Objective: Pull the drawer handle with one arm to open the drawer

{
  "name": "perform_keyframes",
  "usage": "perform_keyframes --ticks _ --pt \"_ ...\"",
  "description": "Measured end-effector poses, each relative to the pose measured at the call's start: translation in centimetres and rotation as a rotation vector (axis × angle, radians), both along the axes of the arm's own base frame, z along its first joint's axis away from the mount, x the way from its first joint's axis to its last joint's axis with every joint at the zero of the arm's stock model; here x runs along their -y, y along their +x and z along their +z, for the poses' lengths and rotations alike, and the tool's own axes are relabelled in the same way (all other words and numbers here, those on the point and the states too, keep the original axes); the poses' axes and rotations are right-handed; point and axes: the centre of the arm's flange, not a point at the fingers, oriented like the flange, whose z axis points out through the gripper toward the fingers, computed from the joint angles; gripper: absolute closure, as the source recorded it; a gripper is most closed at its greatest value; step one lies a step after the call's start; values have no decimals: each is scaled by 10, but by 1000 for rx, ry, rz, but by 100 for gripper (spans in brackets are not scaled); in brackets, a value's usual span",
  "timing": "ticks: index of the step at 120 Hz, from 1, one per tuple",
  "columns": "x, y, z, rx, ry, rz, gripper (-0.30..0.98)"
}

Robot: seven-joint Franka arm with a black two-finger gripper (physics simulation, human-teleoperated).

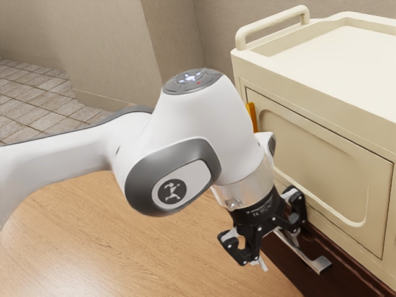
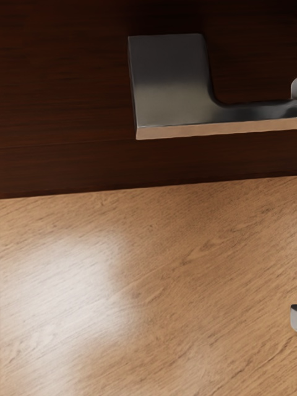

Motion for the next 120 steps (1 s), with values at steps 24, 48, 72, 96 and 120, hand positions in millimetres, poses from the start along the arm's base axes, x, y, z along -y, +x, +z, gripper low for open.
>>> perform_keyframes --ticks 24,48,72,96,120 --pt "-3 0 -3 -1 1 -7 30" --pt "-6 -2 -3 3 4 -10 36" --pt "-7 -8 -6 -3 8 -20 43" --pt "-10 -15 -6 -1 12 -32 47" --pt "-12 -21 -7 5 20 -45 51"
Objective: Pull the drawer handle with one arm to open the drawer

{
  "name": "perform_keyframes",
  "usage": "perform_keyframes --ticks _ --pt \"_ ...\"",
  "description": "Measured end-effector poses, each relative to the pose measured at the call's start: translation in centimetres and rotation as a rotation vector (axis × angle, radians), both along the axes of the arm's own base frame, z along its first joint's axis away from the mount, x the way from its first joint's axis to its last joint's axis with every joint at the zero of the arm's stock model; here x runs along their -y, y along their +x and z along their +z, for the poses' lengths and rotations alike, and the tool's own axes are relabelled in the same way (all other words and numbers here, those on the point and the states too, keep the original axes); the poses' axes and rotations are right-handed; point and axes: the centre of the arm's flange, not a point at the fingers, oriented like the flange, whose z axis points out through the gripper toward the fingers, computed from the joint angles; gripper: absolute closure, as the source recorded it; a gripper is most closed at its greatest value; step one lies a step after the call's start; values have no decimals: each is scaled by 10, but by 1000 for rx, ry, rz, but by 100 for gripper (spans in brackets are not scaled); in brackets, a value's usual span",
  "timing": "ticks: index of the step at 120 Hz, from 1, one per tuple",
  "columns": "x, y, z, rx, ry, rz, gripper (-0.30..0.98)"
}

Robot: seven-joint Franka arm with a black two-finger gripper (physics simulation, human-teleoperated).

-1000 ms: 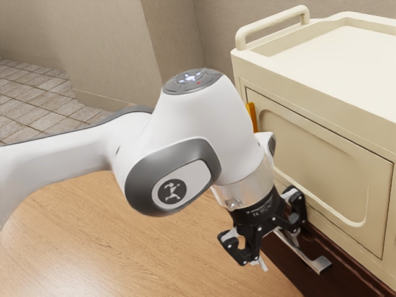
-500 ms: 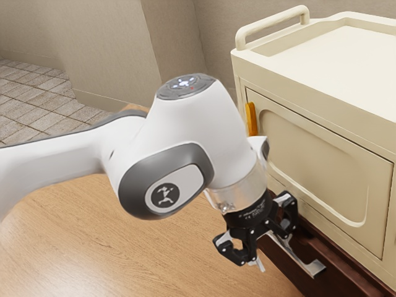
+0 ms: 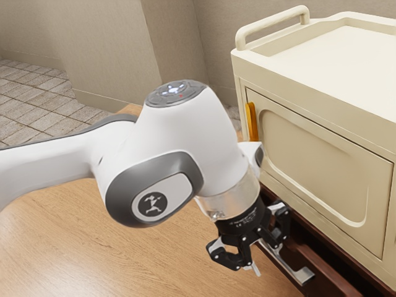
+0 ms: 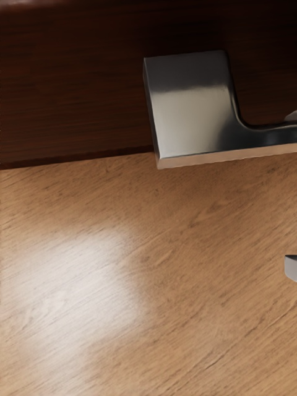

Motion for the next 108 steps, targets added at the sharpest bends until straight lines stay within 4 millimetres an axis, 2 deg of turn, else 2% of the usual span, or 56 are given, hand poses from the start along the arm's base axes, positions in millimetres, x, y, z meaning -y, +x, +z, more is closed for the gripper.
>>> perform_keyframes --ticks 34,71,108 --pt "-8 -15 1 24 3 -16 53" --pt "-22 -21 3 45 9 -9 53" --pt "-25 -29 2 59 10 -18 54"
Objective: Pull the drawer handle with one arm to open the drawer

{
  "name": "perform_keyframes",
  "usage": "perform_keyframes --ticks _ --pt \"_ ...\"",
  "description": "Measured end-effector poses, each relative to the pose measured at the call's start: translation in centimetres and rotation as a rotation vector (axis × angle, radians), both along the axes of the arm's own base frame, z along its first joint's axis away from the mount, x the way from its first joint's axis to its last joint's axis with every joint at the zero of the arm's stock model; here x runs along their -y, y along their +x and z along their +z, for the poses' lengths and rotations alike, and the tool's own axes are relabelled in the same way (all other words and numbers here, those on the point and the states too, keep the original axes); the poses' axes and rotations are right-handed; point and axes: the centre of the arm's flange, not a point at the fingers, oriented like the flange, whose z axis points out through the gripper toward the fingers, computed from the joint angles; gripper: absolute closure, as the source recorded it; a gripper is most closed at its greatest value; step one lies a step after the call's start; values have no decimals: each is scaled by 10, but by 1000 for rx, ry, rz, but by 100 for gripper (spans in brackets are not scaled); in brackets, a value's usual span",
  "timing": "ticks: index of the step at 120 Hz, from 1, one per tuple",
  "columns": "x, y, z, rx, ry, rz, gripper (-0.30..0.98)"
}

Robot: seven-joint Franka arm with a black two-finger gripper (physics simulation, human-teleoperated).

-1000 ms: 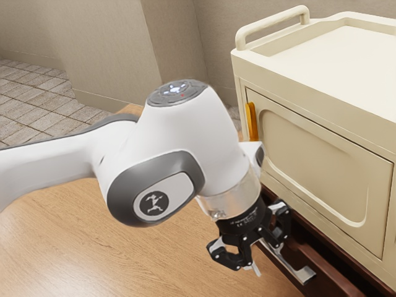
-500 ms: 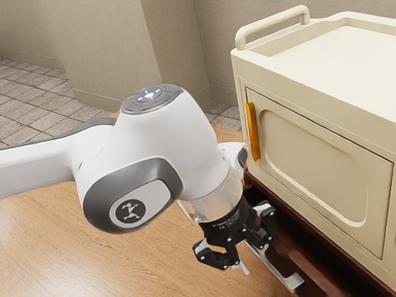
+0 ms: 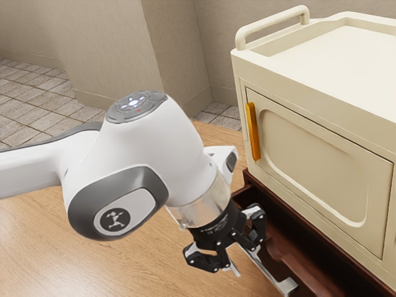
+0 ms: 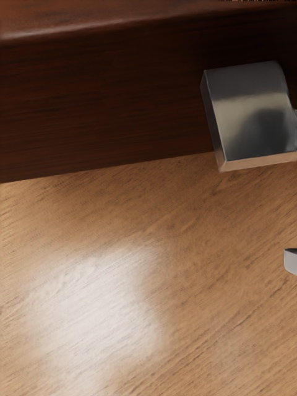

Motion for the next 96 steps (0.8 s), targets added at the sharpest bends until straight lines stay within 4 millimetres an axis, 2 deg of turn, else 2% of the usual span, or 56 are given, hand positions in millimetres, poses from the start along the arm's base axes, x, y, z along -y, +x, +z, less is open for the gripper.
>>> perform_keyframes --ticks 48,66,96 --pt "-2 -5 2 20 -6 -6 53" --pt "-1 -12 -4 22 -4 -17 51" --pt "-2 -23 -3 44 -1 -36 49"
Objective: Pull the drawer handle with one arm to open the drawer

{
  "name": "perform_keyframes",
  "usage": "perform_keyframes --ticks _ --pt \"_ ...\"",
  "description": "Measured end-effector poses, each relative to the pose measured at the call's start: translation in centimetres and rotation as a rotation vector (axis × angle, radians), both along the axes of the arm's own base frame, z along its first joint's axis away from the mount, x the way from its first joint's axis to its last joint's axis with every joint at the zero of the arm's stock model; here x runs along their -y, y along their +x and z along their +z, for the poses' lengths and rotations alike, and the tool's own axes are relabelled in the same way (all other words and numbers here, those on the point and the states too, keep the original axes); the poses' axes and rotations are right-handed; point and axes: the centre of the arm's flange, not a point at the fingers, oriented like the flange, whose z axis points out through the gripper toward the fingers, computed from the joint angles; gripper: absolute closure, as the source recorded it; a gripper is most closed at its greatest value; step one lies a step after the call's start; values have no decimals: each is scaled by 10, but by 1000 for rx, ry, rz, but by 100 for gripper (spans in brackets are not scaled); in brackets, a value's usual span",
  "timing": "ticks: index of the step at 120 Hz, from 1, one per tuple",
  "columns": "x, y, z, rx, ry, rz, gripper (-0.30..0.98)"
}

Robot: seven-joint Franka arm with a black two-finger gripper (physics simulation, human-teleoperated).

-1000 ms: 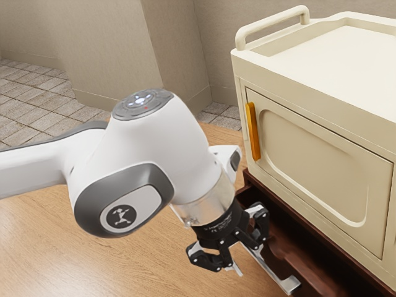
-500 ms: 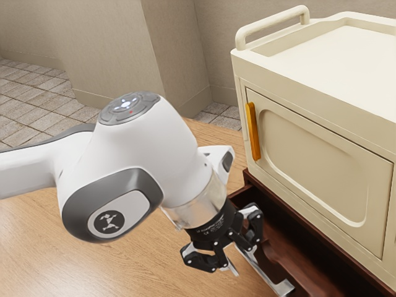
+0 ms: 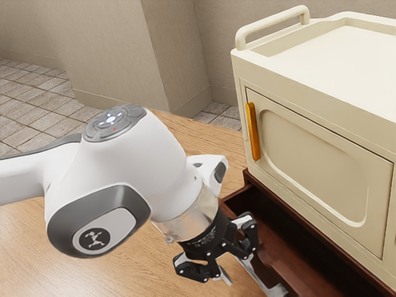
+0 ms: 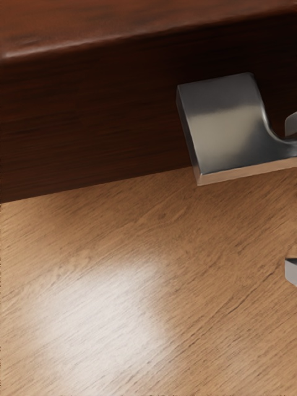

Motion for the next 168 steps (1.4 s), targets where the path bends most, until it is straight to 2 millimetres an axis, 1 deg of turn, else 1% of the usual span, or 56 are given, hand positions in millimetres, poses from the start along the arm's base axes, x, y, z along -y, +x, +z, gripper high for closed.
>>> perform_keyframes --ticks 40,72,109,136,168 --pt "-9 -15 3 21 -1 -8 48" --pt "-14 -23 -1 15 -4 -8 48" --pt "-21 -37 -2 21 -15 -13 48" --pt "-23 -42 -2 24 -18 -15 48" --pt "-27 -59 -3 40 -11 -37 48"
